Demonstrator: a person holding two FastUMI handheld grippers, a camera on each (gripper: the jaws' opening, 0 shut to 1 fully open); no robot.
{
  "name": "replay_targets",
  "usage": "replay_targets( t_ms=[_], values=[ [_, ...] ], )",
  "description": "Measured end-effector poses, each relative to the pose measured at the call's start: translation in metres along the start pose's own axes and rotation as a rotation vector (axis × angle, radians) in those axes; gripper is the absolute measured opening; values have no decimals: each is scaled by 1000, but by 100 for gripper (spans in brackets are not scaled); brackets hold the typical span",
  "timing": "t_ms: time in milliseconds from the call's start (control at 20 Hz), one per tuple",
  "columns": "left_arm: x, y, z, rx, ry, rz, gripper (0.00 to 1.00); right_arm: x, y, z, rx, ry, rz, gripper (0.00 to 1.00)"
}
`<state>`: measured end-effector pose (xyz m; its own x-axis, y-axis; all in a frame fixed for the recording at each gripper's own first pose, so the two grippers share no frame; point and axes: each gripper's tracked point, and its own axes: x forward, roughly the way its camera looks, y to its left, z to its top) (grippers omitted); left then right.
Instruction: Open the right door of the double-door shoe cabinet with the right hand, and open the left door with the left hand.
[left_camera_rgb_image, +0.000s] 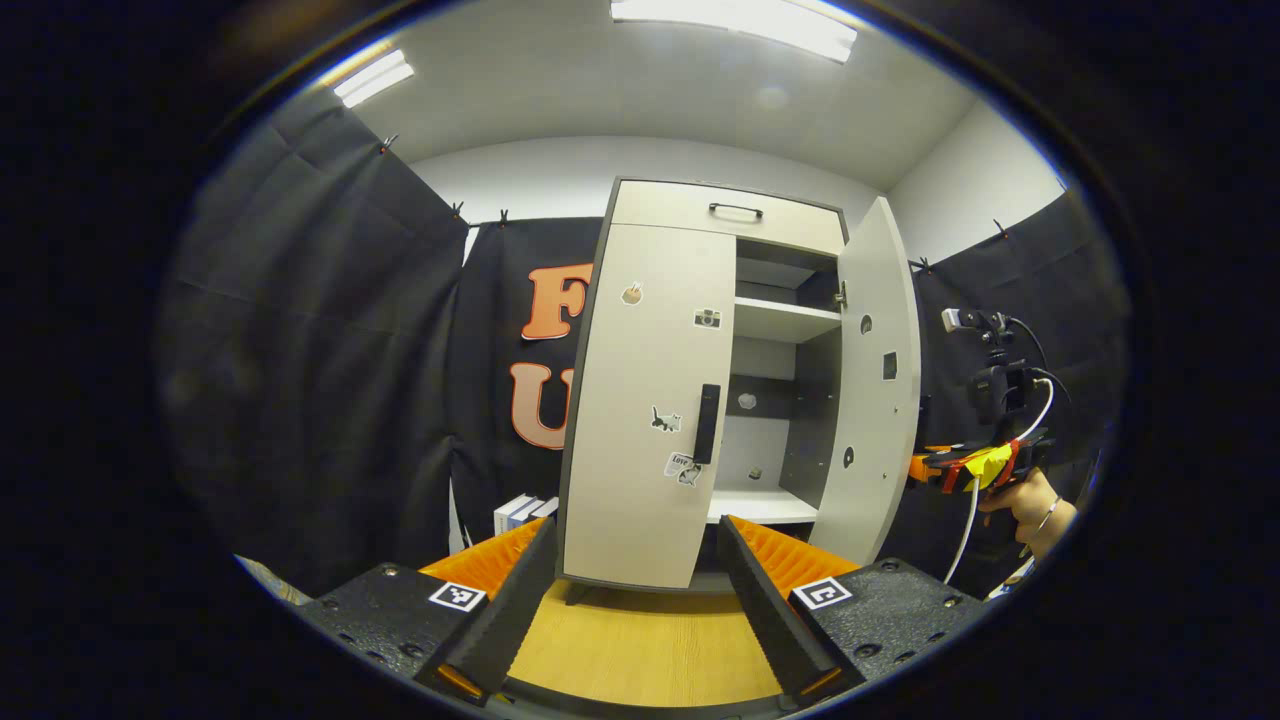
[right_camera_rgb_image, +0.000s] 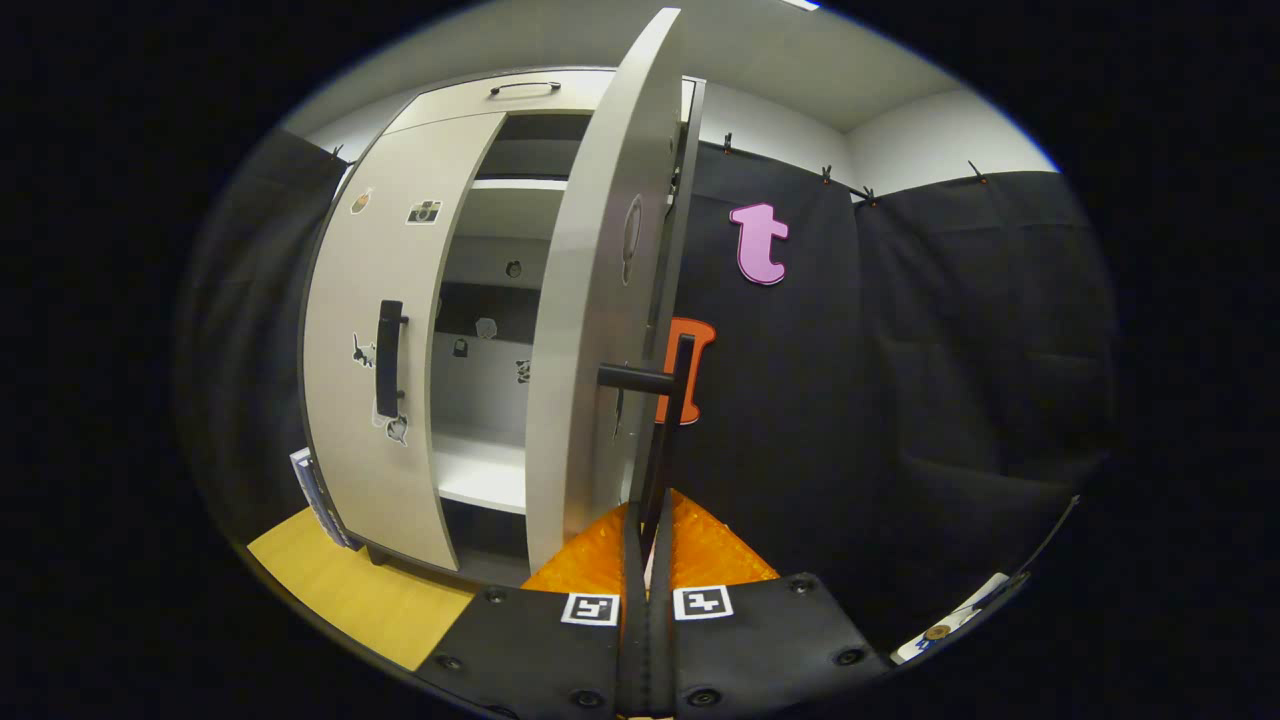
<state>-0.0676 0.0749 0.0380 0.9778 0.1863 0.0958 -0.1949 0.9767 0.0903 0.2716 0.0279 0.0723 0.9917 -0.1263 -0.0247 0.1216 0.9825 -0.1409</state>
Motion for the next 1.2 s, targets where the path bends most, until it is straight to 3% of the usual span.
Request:
replay_targets(
  t_ms=[450, 1200],
  values=[
    [-8, -35, 3, -7, 3, 7, 96, -1, -3, -1, 23, -2, 65, 7],
    [4, -78, -16, 1, 39, -35, 96, -16, -10, -18, 95, 25, 80, 7]
  ],
)
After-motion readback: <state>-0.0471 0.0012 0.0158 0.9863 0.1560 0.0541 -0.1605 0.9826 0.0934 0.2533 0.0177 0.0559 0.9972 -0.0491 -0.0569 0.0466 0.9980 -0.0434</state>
